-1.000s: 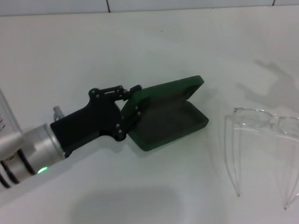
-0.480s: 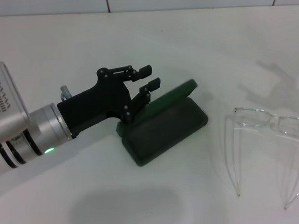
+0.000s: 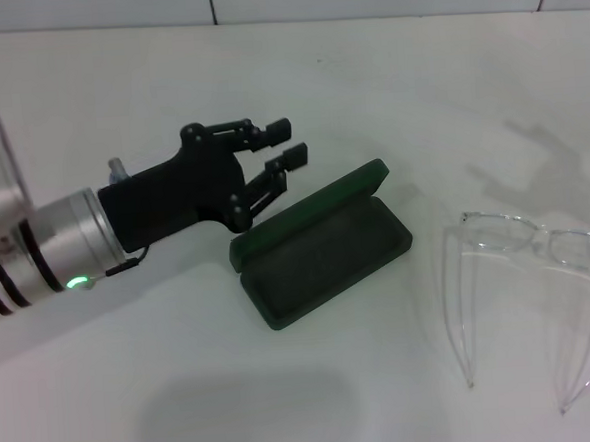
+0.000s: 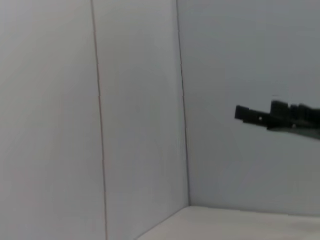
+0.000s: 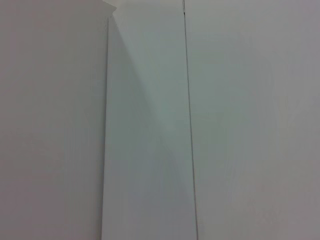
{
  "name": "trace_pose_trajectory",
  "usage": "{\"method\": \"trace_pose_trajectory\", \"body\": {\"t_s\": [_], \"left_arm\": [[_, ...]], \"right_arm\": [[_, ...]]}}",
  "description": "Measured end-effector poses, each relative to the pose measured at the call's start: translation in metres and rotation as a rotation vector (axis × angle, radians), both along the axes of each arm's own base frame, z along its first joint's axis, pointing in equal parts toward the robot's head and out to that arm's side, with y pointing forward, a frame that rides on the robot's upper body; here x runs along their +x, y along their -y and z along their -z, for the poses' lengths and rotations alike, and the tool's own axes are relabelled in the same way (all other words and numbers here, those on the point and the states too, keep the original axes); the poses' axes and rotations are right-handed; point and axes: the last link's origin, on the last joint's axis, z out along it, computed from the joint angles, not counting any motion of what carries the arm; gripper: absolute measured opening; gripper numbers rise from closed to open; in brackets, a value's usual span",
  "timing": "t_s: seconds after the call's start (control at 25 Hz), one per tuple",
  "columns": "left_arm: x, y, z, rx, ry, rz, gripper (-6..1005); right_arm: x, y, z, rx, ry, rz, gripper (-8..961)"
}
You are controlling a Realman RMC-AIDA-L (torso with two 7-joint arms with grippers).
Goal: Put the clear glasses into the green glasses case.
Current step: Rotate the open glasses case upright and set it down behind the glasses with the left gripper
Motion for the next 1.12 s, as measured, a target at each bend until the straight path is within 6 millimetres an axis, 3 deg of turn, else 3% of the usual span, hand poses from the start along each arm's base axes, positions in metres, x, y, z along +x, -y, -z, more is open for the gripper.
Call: {"method": "trace_pose_trajectory", "body": {"t_s": [0.16,0.36,0.6,0.68,0.92,1.12], "left_arm": [[0.005,-0.008,-0.002,-0.167,-0.049,-0.050,276],[0.009,-0.015,0.004,-0.267,-0.130,-0.097,378],[0.014,-0.023,0.021,-0.275,-0.270,-0.157,500],[0.016,-0.024,0.023,-0.267,-0.283,-0.156,627],[0.017,-0.025,0.030,-0.256,-0.346,-0.156,622],[0.020,-0.024,0.036,-0.234,-0.402,-0.141,547]], "right_arm": [[-0.002,-0.003,0.003,-0.012,0.011,0.000,870],[-0.002,-0.004,0.004,-0.019,0.016,-0.002,870],[-0.001,-0.004,0.006,-0.027,0.027,0.006,870],[0.000,-0.005,0.006,-0.030,0.032,0.014,870],[0.000,-0.005,0.007,-0.035,0.037,0.017,870],[0.001,-0.005,0.007,-0.034,0.038,0.019,871]]}}
